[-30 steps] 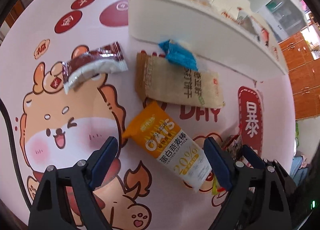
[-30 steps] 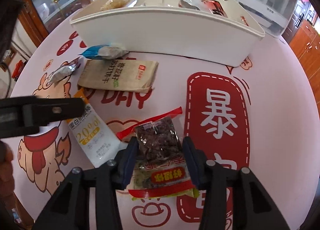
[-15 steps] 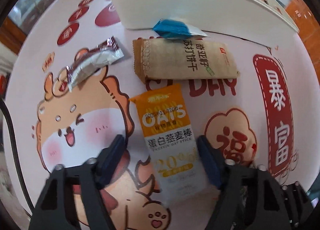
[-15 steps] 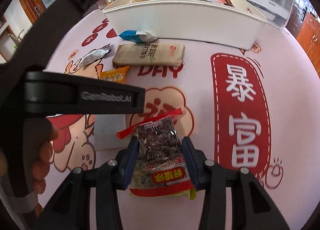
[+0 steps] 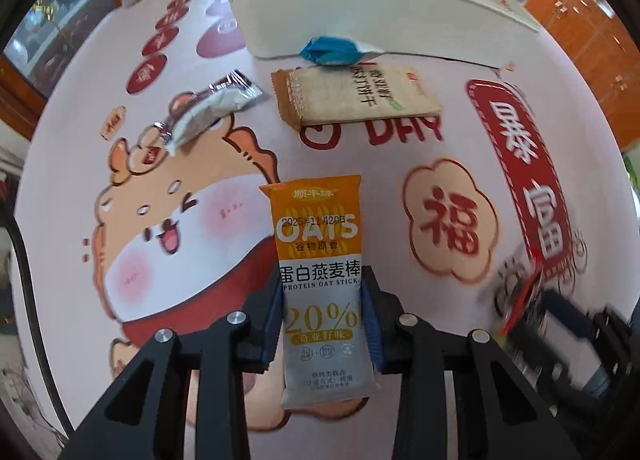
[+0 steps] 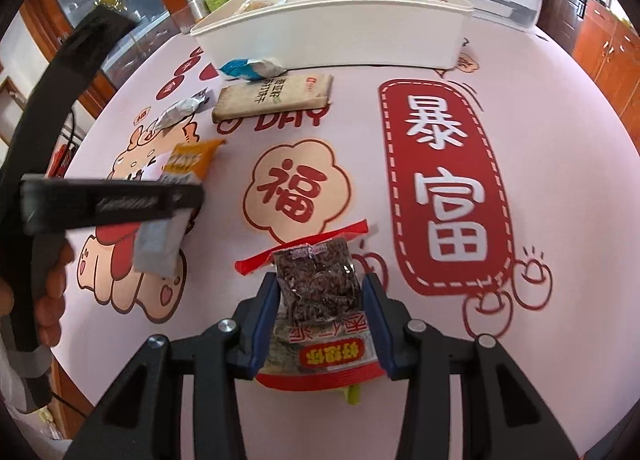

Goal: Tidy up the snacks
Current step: 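Lift both held packets and carry them over the white tray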

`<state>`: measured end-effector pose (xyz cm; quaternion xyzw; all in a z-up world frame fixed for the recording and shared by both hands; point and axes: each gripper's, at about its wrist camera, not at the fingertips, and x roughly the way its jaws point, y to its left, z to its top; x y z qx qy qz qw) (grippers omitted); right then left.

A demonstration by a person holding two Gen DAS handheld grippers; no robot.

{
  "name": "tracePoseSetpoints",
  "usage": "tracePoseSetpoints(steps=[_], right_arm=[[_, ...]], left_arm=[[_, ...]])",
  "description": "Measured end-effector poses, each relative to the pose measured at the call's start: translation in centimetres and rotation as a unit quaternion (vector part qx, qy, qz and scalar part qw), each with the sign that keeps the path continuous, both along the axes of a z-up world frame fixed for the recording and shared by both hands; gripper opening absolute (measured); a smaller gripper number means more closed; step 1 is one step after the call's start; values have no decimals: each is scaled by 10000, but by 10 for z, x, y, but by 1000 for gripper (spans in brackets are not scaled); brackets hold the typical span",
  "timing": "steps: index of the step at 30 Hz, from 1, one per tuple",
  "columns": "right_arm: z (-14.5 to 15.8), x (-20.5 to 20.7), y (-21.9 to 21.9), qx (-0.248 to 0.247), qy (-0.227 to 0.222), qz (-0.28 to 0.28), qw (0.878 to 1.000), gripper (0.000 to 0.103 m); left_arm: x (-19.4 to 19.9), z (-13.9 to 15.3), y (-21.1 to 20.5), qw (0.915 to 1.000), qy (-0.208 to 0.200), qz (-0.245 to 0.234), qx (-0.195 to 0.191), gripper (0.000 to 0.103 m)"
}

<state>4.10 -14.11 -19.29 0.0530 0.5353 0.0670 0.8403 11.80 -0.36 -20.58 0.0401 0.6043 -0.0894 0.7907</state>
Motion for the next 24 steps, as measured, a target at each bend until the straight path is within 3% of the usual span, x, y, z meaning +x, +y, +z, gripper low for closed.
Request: tracePoseSetpoints(steps=[8, 15, 20, 23, 24], right_arm=[[19, -8, -16, 220, -151, -158, 9995, 43], [50, 12, -23, 324, -483, -229, 9980, 43], [91, 40, -36, 272, -897, -331, 9950, 43], [134, 71, -50, 213, -1351, -503, 9893, 43], [134, 71, -50, 213, -1351, -503, 9893, 43]], left_arm=[[-7, 57, 13, 9993, -306, -90, -203, 33], [17, 120, 17, 9948, -933, -146, -369, 34], [44, 167, 11, 9883, -1459, -292, -345, 34], [64, 200, 7, 9825, -1801, -371, -305, 34], [73, 211, 6, 9805, -1904, -386, -309, 34]])
